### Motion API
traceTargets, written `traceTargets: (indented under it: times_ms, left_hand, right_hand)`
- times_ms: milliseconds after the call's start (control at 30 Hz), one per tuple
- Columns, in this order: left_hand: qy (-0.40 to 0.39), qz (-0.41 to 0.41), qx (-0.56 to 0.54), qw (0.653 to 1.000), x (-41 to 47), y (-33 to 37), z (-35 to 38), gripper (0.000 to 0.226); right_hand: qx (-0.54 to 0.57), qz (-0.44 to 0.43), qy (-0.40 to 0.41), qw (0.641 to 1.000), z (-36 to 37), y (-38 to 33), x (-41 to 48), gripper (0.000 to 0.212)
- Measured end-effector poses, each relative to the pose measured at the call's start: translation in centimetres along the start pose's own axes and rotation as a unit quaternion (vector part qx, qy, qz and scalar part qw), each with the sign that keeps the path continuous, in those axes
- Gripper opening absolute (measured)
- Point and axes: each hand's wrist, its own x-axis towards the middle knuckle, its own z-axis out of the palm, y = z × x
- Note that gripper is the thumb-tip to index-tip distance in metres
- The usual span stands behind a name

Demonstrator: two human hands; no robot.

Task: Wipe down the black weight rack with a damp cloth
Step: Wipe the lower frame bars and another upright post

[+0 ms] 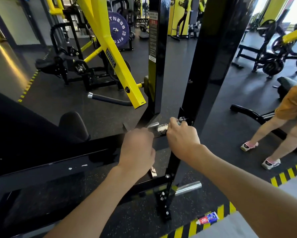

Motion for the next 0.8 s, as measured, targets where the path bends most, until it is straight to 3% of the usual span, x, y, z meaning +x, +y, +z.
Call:
traceTargets:
  times_ms: [133, 200, 267, 300, 333, 367, 400, 433, 467, 500, 567, 633, 700, 800]
  left_hand:
    - [-0.010, -0.026, -0.016, 0.999, -1.1, 1.0, -0.4, 0.037]
    - [0.012, -0.081, -0.085, 0.993, -1.7, 2.4, -0.9, 0.029]
    - [0.024, -0.160, -0.208, 0.965, -2.1, 4.5, -1.8, 0.022]
    - [0.006, -0.222, -0.296, 0.929, -2.1, 5.8, -2.3, 0.020]
    - [-0.020, -0.307, -0.395, 0.865, -1.9, 7.3, -2.7, 0.018]
    - [-0.051, -0.400, -0.501, 0.765, -1.5, 8.7, -2.7, 0.016]
    - [-0.077, -0.468, -0.601, 0.644, -1.3, 10.1, -2.5, 0.017]
    - [-0.095, -0.493, -0.686, 0.527, -1.3, 11.3, -2.2, 0.023]
    - [-0.109, -0.485, -0.751, 0.434, -1.5, 12.6, -1.8, 0.032]
    - [-0.119, -0.461, -0.795, 0.376, -1.9, 13.9, -1.4, 0.040]
    - [-0.107, -0.422, -0.841, 0.322, -2.7, 16.3, -0.6, 0.047]
    - [-0.045, -0.406, -0.866, 0.288, -3.1, 17.8, -0.5, 0.046]
    - [0.037, -0.399, -0.872, 0.282, -3.3, 18.0, -0.4, 0.041]
    - [0.108, -0.424, -0.847, 0.302, -3.1, 17.7, -0.3, 0.035]
  right_hand:
    - [0.052, -0.014, 0.043, 0.998, 1.4, 1.1, -1.4, 0.055]
    - [0.085, -0.048, 0.067, 0.993, 2.5, 2.2, -2.1, 0.058]
    - [0.124, -0.092, 0.109, 0.982, 3.4, 3.5, -2.8, 0.050]
    - [0.142, -0.117, 0.127, 0.975, 3.9, 4.2, -3.2, 0.040]
    - [0.172, -0.142, 0.129, 0.966, 4.7, 5.0, -3.7, 0.030]
    - [0.220, -0.162, 0.115, 0.955, 5.5, 5.8, -4.2, 0.025]
    - [0.291, -0.177, 0.092, 0.936, 6.2, 6.6, -4.7, 0.028]
    - [0.374, -0.190, 0.079, 0.904, 6.6, 7.2, -5.3, 0.034]
    - [0.452, -0.200, 0.075, 0.866, 6.8, 7.7, -5.9, 0.040]
    - [0.511, -0.214, 0.075, 0.830, 6.8, 8.1, -6.5, 0.043]
    - [0.578, -0.225, 0.058, 0.782, 6.8, 8.7, -7.2, 0.050]
    - [0.604, -0.222, 0.017, 0.765, 6.2, 9.0, -7.5, 0.057]
    - [0.575, -0.251, -0.019, 0.779, 5.6, 9.0, -7.7, 0.062]
    - [0.517, -0.304, -0.070, 0.797, 5.0, 8.3, -7.3, 0.063]
